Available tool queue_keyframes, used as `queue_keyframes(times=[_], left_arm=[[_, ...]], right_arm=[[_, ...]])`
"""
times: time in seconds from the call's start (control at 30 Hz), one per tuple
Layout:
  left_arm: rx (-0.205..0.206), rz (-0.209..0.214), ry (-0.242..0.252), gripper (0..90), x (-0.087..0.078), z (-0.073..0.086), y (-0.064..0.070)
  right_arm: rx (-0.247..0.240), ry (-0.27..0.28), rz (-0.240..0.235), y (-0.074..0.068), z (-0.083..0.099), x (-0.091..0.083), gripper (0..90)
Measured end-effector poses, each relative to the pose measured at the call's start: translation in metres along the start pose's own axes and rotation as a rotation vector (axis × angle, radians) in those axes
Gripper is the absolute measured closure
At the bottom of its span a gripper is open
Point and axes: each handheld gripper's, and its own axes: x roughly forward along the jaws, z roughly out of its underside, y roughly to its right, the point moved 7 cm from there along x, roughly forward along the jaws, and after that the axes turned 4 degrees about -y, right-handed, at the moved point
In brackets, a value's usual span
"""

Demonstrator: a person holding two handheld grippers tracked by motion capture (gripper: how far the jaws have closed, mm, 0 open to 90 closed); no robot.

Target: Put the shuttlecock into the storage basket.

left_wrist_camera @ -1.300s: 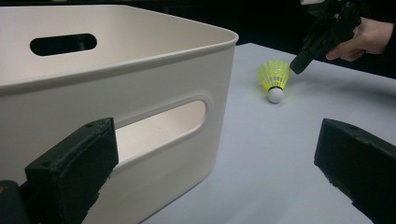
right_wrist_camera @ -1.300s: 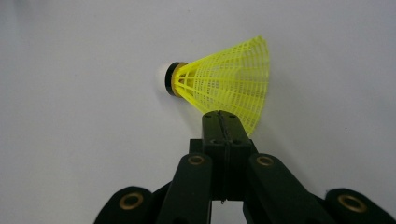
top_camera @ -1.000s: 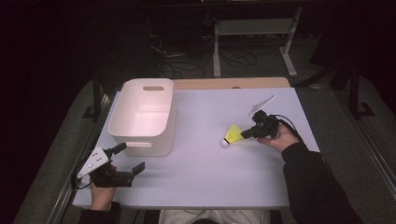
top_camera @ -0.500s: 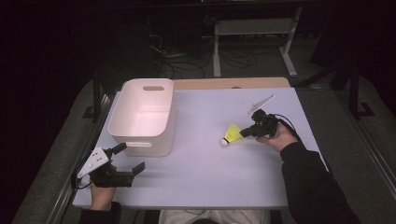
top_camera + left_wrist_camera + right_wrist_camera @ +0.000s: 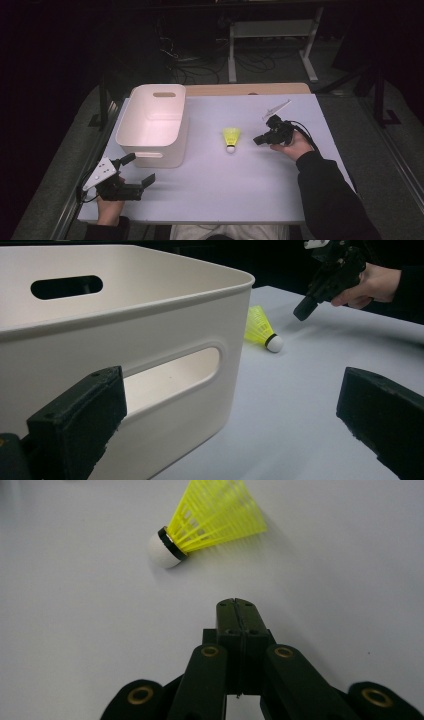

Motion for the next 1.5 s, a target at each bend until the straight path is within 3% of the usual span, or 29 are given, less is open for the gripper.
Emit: queue_keyframes(times=[0.33,0.73,1.5], left_arm=[[0.000,0.002,0.001,0.0,0.000,0.000,0.000],[-0.002,0.003,0.001,0.0,0.000,0.000,0.000],[0.000,0.007,-0.003,0.0,0.000,0.000,0.000]], right_arm=[[0.004,0.009,-0.014,-0.003,-0.019,0.013,88.8],[0.061,0.020,-0.013,-0.001,-0.038,0.032,88.8],[0.080,-0.010,-0.037,0.004,-0.048,0.059,88.9]])
